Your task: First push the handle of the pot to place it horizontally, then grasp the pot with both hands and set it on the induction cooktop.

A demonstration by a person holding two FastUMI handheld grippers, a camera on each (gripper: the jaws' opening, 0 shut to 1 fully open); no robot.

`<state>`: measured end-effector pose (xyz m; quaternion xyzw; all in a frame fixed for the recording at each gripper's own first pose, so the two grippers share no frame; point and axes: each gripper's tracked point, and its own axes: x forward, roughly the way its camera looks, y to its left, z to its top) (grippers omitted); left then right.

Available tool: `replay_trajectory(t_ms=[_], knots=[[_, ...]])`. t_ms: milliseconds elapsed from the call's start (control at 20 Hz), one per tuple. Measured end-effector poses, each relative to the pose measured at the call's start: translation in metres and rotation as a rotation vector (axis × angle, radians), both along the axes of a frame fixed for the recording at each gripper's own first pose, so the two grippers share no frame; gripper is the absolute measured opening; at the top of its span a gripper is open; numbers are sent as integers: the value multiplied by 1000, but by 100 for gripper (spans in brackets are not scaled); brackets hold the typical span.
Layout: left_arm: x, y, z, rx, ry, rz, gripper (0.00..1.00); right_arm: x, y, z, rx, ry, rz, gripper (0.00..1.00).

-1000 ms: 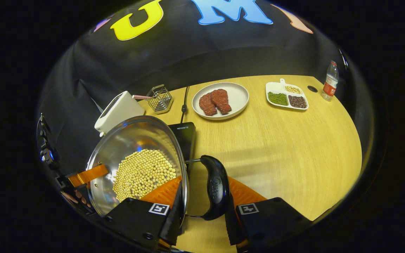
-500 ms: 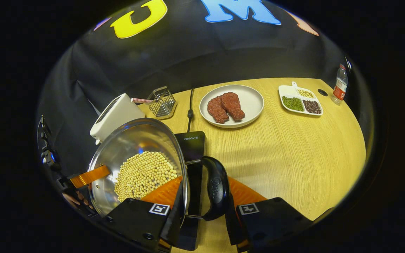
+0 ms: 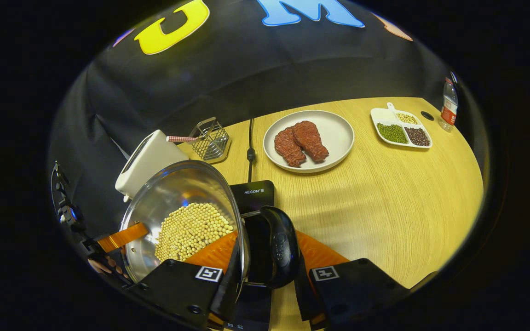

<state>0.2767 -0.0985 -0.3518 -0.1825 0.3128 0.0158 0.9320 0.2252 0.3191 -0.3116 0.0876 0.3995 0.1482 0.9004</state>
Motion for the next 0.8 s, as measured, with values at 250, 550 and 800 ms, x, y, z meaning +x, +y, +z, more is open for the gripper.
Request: replay_trajectory(t_ms=[250, 550, 800], knots=[[1, -3, -2, -22, -4, 12, 56, 1, 0, -2, 3, -7, 20, 57], [1, -6, 0, -46, -7, 14, 56, 0, 0, -3, 2, -5, 23, 55], [-3, 2, 0, -1, 10, 16, 56, -5, 2, 0, 20, 4, 60, 61]])
